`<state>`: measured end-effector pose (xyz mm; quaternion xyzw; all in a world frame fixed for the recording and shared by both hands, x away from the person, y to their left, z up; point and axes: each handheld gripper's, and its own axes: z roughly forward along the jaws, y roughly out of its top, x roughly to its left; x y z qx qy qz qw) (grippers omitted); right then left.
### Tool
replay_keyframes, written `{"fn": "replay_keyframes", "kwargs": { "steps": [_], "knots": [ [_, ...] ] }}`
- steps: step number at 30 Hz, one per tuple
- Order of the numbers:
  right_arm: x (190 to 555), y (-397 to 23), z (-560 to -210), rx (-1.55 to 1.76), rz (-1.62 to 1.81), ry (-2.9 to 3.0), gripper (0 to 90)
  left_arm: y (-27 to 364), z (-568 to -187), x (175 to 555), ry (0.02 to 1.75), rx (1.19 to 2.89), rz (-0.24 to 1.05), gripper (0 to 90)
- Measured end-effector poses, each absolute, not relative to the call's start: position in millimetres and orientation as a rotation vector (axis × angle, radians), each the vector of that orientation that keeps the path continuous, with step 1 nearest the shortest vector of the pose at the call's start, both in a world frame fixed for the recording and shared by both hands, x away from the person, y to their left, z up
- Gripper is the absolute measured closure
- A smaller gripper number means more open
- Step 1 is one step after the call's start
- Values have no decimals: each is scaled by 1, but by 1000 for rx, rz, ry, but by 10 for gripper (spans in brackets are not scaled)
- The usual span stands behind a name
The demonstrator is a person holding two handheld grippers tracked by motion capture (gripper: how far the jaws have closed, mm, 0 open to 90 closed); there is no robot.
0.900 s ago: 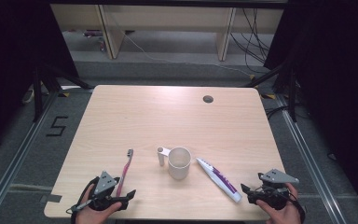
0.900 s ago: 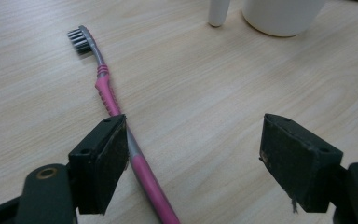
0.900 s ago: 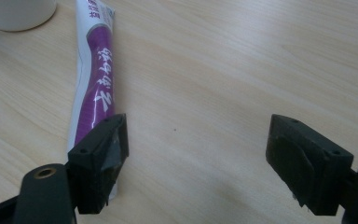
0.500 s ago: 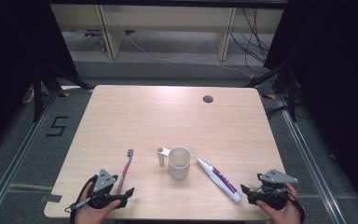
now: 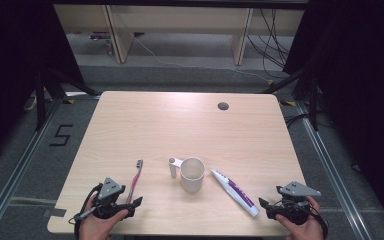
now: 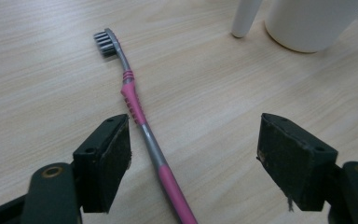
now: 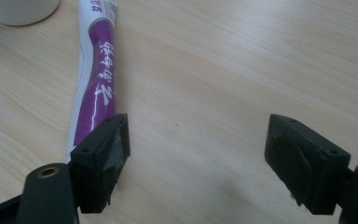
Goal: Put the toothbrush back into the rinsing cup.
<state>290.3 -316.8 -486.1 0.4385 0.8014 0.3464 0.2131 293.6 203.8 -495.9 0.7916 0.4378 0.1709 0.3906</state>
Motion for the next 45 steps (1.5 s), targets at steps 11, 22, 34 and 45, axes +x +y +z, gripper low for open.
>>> {"fn": "replay_keyframes", "kwargs": {
  "steps": [11,22,34,45],
  "knots": [
    [287,-315,-486,1267,946,2250,223,204,-492,319,1096,2114,398,295],
    [290,-317,-487,1229,930,2236,227,204,-475,346,1115,2162,405,402],
    [290,-314,-487,1190,929,2253,230,197,-479,372,1151,2361,273,581],
    [290,-309,-488,1188,938,2269,232,196,-483,380,1167,2456,211,688]
  ]
}}
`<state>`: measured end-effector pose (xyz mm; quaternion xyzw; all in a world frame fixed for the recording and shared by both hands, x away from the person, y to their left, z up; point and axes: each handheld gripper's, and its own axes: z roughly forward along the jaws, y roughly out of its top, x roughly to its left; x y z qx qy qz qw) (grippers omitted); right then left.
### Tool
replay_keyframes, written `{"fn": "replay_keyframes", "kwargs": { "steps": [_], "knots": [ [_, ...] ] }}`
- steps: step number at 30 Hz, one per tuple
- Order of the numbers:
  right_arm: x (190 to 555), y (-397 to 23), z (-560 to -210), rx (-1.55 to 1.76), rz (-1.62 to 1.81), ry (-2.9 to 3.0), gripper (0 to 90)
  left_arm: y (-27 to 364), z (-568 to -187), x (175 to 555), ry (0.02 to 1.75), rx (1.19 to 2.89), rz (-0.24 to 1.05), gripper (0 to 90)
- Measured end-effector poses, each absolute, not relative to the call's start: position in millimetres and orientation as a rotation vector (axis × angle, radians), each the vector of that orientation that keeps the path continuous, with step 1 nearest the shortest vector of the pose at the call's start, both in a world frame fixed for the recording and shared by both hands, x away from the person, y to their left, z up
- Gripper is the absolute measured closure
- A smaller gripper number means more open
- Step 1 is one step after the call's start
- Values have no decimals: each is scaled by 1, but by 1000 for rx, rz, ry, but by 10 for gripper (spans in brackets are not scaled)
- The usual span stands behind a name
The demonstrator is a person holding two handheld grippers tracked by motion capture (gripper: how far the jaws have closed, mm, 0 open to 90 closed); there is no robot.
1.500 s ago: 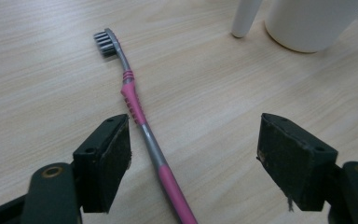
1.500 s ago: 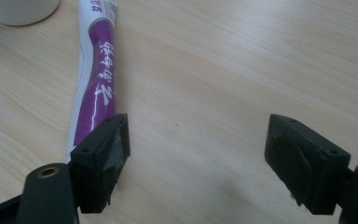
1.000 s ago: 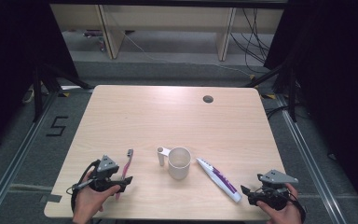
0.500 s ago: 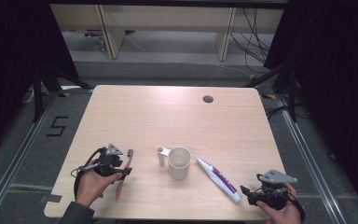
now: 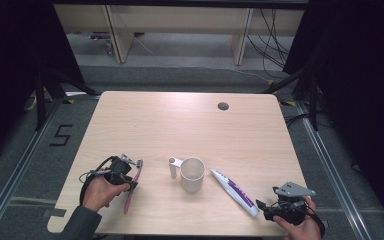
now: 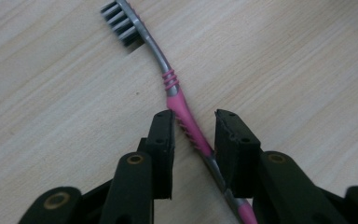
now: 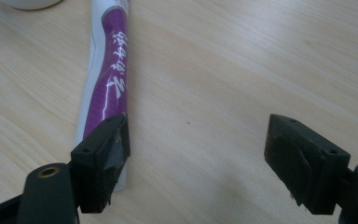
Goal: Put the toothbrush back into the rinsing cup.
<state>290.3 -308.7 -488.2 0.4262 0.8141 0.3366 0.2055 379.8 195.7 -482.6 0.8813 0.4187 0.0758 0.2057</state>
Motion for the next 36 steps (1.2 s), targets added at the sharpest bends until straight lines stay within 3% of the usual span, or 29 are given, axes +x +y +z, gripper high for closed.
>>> {"fn": "replay_keyframes", "kwargs": {
  "steps": [16,36],
  "knots": [
    [291,-307,-487,1146,936,2284,236,187,-483,396,1132,2640,127,808],
    [292,-306,-487,1127,941,2291,237,176,-480,407,1159,2797,19,818]
  ]
}}
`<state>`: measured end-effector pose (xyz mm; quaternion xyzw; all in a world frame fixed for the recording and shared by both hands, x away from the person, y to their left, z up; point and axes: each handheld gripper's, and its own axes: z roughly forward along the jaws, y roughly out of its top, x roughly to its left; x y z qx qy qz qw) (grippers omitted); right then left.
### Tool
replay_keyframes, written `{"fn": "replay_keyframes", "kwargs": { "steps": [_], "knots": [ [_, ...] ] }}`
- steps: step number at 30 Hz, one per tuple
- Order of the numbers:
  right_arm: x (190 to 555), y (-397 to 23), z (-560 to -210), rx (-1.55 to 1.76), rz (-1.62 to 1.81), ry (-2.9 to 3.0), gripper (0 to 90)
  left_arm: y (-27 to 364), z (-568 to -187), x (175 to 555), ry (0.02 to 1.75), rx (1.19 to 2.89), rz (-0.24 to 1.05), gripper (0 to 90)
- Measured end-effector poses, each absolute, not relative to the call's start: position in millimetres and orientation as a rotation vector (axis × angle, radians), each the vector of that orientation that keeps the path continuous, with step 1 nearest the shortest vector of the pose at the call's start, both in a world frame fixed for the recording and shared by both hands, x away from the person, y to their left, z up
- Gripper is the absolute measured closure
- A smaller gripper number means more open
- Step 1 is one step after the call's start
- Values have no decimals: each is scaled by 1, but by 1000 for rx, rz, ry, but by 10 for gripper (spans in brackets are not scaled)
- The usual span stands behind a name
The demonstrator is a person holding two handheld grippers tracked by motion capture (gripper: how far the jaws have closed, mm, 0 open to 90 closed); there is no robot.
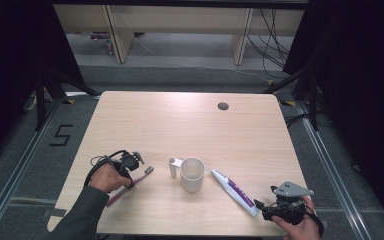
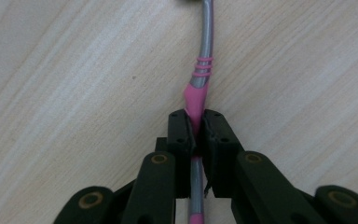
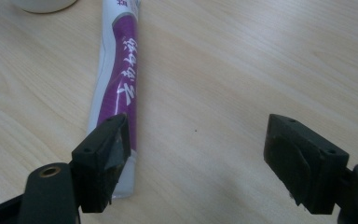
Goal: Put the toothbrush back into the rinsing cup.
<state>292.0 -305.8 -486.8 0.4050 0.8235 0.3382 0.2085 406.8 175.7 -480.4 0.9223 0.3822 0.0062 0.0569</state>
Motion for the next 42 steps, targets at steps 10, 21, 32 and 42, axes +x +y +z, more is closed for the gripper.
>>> {"fn": "replay_keyframes", "kwargs": {
  "steps": [10,21,32,42],
  "knots": [
    [290,-304,-485,1178,956,2277,242,176,-480,408,1083,2839,44,823],
    [291,-304,-485,1158,957,2277,249,181,-463,404,1037,2717,140,824],
    [292,-305,-484,1146,947,2280,250,187,-436,397,967,2464,292,824],
    [293,-305,-484,1141,976,2273,250,177,-418,381,885,2236,400,823]
  ]
}}
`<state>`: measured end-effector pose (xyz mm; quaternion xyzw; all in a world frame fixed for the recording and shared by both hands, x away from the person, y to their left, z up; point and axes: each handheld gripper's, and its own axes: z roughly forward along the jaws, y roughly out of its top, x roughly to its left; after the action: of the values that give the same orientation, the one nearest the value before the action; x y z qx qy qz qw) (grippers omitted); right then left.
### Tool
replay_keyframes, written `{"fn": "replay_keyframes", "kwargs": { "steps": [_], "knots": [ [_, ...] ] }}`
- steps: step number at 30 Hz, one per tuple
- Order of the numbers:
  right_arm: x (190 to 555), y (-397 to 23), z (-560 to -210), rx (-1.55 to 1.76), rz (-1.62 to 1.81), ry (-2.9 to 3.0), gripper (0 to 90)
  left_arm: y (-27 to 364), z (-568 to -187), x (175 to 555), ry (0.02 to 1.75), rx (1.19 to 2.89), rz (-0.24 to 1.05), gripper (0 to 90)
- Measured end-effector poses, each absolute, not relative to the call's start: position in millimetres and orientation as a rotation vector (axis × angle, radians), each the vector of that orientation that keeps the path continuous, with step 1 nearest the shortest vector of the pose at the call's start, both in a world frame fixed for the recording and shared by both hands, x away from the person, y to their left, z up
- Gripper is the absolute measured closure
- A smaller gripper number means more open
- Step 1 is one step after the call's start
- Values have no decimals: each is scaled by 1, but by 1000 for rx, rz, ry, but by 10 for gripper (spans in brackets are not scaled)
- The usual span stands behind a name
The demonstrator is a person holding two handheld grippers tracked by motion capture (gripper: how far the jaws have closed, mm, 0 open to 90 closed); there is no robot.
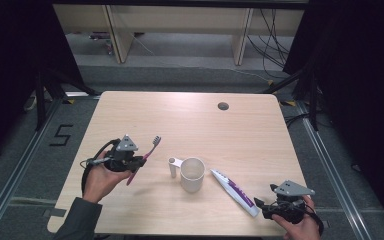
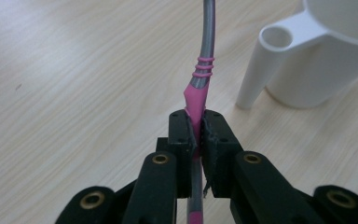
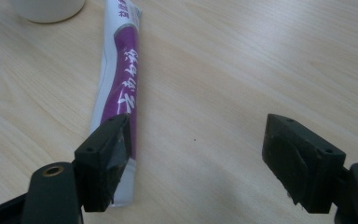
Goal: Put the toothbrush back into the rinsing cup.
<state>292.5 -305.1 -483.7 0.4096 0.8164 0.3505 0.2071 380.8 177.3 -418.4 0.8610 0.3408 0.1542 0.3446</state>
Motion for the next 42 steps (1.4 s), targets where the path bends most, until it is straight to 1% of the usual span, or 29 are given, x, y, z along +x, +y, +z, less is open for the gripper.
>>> {"fn": "replay_keyframes", "kwargs": {
  "steps": [4,5,6,8,10,11,12,14,16,17,20,24,30,31,36,42],
  "knots": [
    [291,-304,-483,1185,970,2294,250,175,-416,376,871,2126,411,823],
    [291,-304,-483,1185,970,2294,250,175,-416,376,871,2126,411,823],
    [291,-304,-483,1189,970,2289,250,174,-417,375,877,2072,416,823],
    [289,-302,-483,1240,968,2275,250,173,-416,374,878,2053,420,823],
    [291,-304,-483,1191,965,2280,250,173,-415,374,872,2051,441,823],
    [292,-305,-484,1168,976,2291,250,172,-414,374,880,1994,429,823],
    [292,-305,-483,1157,966,2272,250,174,-413,374,872,2003,445,823],
    [292,-305,-484,1166,971,2281,250,173,-414,374,885,1963,443,823],
    [291,-305,-483,1168,959,2271,250,175,-414,375,872,1970,436,823],
    [292,-306,-483,1149,959,2268,250,173,-416,375,892,1915,444,823],
    [291,-305,-484,1179,969,2278,250,172,-416,375,891,1890,459,823],
    [294,-307,-484,1125,972,2278,250,171,-416,376,884,1866,446,823],
    [293,-306,-484,1172,975,2283,250,171,-416,375,887,1766,420,823],
    [293,-306,-484,1173,979,2282,250,171,-415,375,875,1732,415,823],
    [293,-306,-484,1173,973,2281,250,170,-414,376,849,1688,391,823],
    [293,-307,-484,1175,971,2272,250,166,-409,377,809,1613,421,823]
  ]
}}
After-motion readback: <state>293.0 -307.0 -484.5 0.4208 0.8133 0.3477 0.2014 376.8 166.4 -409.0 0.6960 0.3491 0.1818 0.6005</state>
